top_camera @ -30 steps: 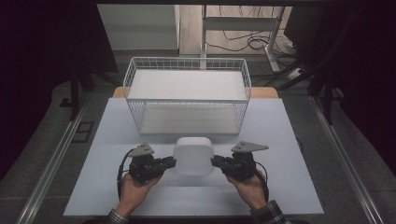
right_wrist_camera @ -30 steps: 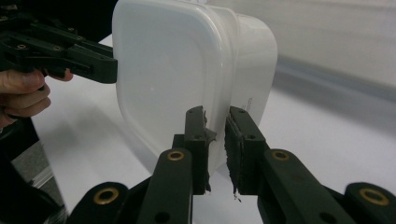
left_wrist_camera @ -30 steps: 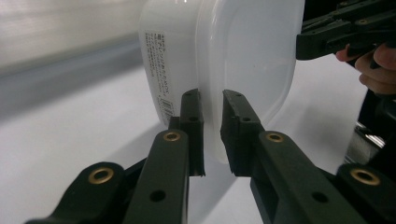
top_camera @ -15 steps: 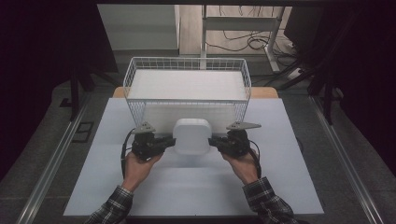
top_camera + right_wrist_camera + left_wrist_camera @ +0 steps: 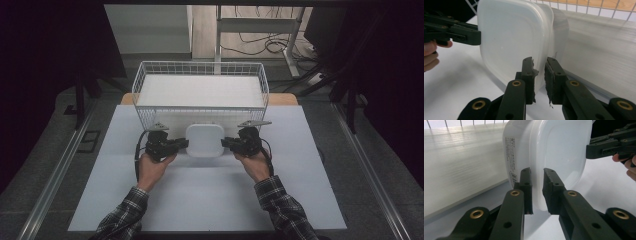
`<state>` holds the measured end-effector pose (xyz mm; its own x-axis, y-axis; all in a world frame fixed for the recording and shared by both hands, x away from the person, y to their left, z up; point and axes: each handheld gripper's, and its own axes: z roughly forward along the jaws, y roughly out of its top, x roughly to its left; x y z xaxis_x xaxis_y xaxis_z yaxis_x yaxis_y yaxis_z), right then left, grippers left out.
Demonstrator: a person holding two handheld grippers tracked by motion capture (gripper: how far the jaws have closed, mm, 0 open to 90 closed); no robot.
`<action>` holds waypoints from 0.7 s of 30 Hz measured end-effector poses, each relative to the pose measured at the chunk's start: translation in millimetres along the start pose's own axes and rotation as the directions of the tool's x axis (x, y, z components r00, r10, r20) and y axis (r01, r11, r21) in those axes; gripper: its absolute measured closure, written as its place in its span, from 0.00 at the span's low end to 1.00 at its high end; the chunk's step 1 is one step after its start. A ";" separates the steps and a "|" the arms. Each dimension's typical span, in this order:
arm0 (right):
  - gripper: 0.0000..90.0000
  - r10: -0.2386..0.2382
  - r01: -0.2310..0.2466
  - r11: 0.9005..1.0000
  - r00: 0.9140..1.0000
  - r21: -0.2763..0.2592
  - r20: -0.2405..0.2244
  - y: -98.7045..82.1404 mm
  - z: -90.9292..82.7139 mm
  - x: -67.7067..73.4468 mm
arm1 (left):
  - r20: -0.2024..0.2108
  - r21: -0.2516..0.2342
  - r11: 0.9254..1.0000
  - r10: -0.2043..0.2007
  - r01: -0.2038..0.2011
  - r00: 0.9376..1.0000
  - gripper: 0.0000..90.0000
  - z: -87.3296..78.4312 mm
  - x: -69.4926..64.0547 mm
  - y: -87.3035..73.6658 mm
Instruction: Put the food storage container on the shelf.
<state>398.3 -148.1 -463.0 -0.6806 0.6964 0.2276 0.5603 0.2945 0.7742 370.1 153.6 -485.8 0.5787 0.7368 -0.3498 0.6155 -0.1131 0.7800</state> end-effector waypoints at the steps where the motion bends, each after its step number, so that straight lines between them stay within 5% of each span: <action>1: 0.85 0.002 -0.002 1.000 1.000 0.004 0.006 0.1 1.2 -0.9 | -0.003 0.002 1.000 0.002 -0.002 1.000 0.87 2.2 0.9 1.1; 7: 0.84 -0.004 0.003 1.000 0.999 0.020 0.048 1.4 9.8 -8.1 | -0.033 0.038 0.999 0.020 -0.019 0.999 0.87 17.4 3.7 2.8; 11: 0.79 -0.004 0.004 1.000 0.999 0.008 0.045 1.5 14.4 -13.8 | 0.003 0.006 1.000 0.020 -0.020 1.000 0.82 21.7 10.0 1.5; 21: 0.64 0.004 0.000 1.000 0.993 -0.030 0.114 13.5 24.8 -17.5 | -0.050 -0.047 0.999 0.013 -0.015 0.999 0.69 27.1 22.0 19.2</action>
<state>429.5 -140.1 -471.2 -0.6205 0.7674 0.1616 0.5461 0.2749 0.7913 409.1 149.6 -492.6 0.5592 0.7676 -0.3133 0.5806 -0.0928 0.8089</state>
